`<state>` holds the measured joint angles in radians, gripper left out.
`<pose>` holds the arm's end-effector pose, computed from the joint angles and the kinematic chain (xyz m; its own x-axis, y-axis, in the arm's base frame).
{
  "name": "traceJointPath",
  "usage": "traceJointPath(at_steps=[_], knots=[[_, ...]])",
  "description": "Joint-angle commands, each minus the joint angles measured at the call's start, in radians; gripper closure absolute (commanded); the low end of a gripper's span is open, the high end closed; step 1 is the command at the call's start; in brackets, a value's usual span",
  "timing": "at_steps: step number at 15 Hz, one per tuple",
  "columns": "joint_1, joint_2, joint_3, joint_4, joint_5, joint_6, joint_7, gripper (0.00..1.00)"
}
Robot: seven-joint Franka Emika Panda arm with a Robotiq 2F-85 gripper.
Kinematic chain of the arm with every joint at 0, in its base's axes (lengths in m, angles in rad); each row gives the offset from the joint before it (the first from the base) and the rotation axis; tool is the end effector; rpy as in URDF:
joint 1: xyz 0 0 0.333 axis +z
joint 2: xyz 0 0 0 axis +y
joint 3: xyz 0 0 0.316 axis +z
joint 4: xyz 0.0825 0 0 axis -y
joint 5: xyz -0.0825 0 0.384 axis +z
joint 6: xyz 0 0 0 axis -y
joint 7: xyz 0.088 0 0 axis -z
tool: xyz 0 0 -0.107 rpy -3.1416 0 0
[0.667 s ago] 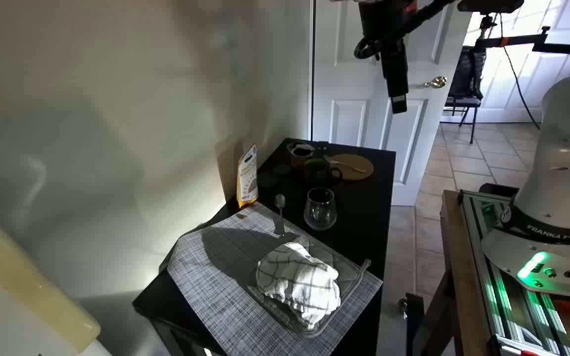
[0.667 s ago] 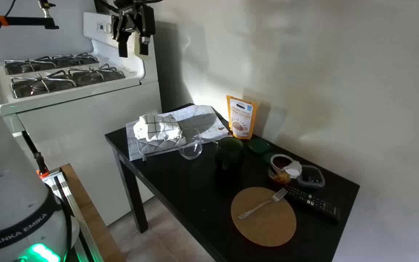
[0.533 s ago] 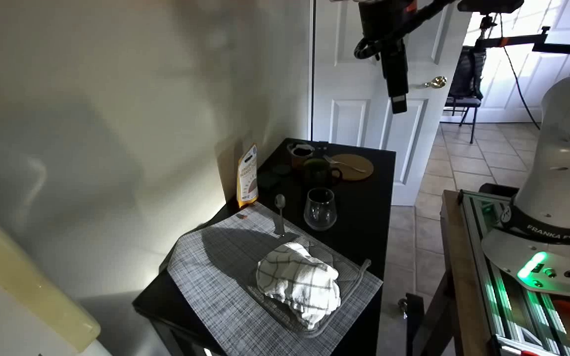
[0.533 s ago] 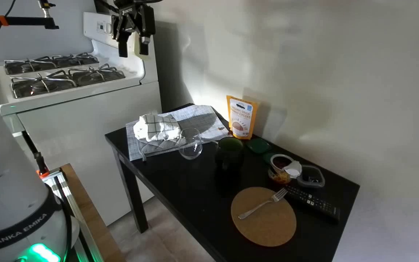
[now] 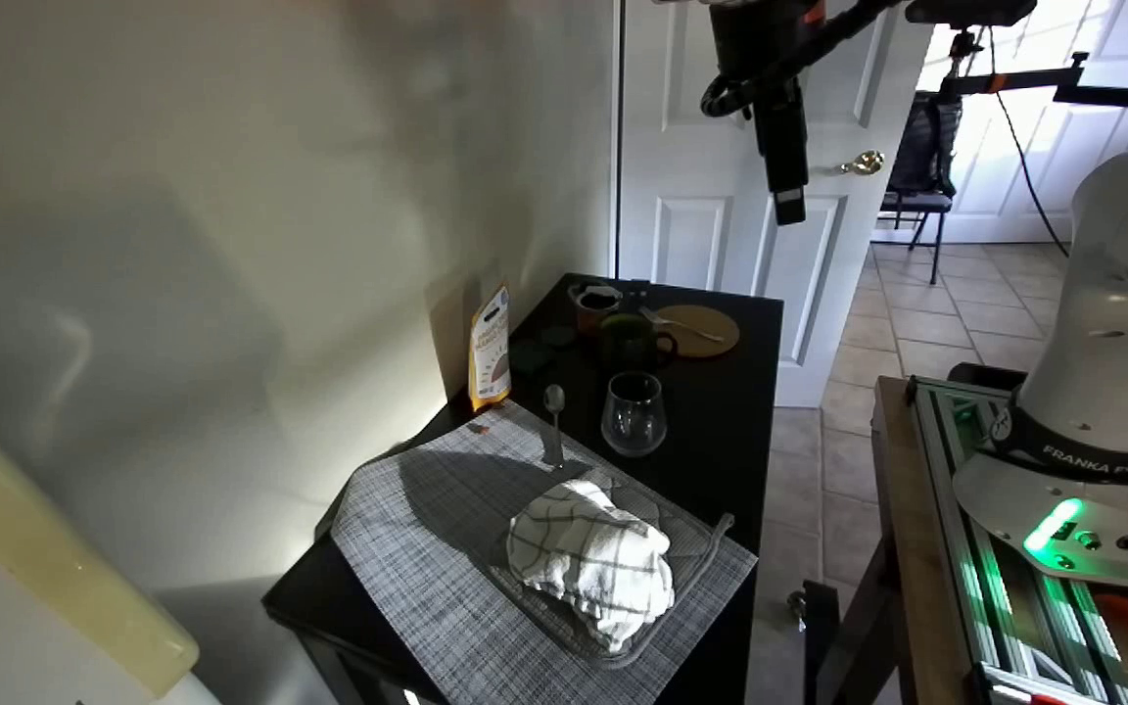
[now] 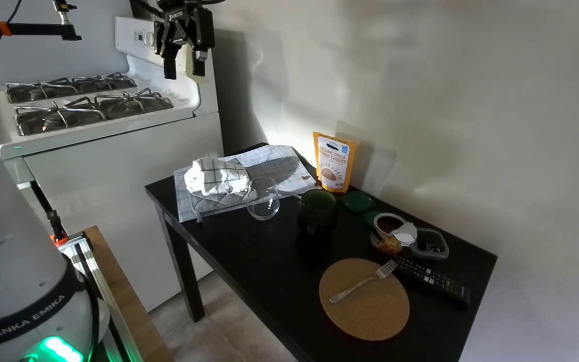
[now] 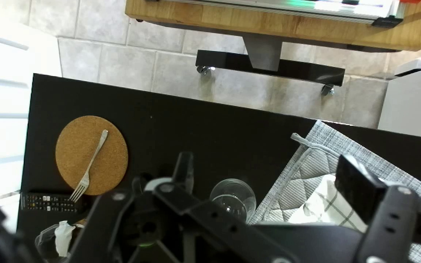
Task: Move the white and yellow pack to the left
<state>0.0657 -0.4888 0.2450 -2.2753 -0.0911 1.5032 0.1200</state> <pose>0.3563 0.1149 0.5176 0.9580 0.1159 -0.2624 0.1798 -0.9553 0.2346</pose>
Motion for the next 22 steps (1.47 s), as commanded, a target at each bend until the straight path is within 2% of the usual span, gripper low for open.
traceJointPath(at_steps=[1, 2, 5, 10, 15, 16, 22], knots=[[0.012, 0.018, -0.020, 0.011, 0.000, 0.007, 0.074, 0.00], [-0.011, 0.040, -0.028, 0.023, 0.013, 0.035, 0.140, 0.00], [-0.048, 0.095, -0.080, 0.053, 0.030, 0.097, 0.213, 0.00], [-0.120, 0.218, -0.207, 0.176, 0.090, 0.188, 0.235, 0.00], [-0.170, 0.374, -0.310, 0.356, 0.232, 0.168, 0.260, 0.00], [-0.159, 0.300, -0.293, 0.276, 0.169, 0.193, 0.227, 0.00], [-0.159, 0.321, -0.296, 0.298, 0.174, 0.192, 0.221, 0.00]])
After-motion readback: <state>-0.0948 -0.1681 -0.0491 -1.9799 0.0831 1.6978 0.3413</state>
